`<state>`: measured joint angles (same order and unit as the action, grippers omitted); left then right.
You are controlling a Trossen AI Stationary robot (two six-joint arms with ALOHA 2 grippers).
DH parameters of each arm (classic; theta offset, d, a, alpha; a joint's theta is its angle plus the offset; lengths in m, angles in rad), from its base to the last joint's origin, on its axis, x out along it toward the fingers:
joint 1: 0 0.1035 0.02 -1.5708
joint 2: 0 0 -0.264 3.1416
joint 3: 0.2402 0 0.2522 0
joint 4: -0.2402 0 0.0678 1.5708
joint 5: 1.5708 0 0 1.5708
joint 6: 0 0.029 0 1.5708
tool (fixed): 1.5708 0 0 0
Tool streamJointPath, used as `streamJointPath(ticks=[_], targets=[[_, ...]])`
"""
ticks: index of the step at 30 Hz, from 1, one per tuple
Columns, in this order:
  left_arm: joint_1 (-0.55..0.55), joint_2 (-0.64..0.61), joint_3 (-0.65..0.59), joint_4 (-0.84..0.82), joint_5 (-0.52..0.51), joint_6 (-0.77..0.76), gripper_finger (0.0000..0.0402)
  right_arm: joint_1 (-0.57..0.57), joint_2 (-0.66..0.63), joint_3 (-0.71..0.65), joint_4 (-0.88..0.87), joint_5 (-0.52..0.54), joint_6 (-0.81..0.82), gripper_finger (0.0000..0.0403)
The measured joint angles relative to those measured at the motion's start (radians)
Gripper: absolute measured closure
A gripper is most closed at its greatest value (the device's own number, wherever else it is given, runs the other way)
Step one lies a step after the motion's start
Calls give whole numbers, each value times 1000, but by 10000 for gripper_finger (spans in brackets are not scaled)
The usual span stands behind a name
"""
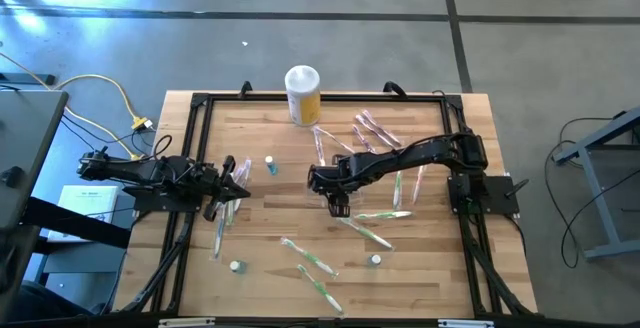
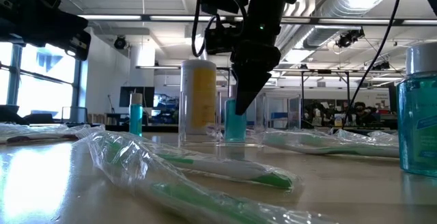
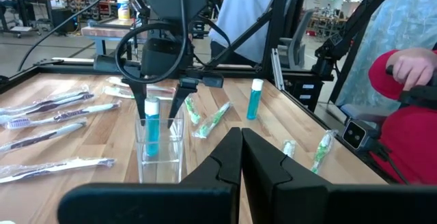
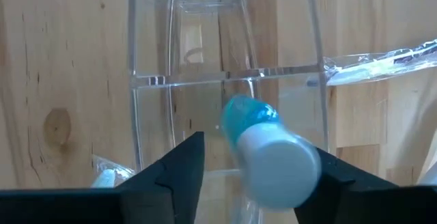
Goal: Pick & Place toothbrushing station
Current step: Put the mouthwash bottle into the transparent organizer, then put the green toothbrush into the transparent organizer
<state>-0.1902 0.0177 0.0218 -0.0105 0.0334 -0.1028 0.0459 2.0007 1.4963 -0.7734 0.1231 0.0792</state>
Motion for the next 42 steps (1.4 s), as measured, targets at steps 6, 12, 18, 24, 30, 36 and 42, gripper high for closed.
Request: streamJointPath(ticks=[6,12,18,24,30,36,42], targets=[[0,0,0,0,0,0,398,3,-3,-1,-3,10,5,234],[0,0,0,0,0,0,398,3,-19,14,-40,21,34,243],[0,0,0,0,0,0,398,7,-43,18,-42,28,52,235],[0,0,0,3,1,0,398,12,-77,19,-58,28,59,233],[0,0,0,8,1,0,398,28,-138,18,-75,15,62,233],[0,-1,0,20,2,0,398,56,-224,18,-132,-36,84,233],[0,-1,0,23,2,-7,398,95,-328,18,-283,-124,184,233]])
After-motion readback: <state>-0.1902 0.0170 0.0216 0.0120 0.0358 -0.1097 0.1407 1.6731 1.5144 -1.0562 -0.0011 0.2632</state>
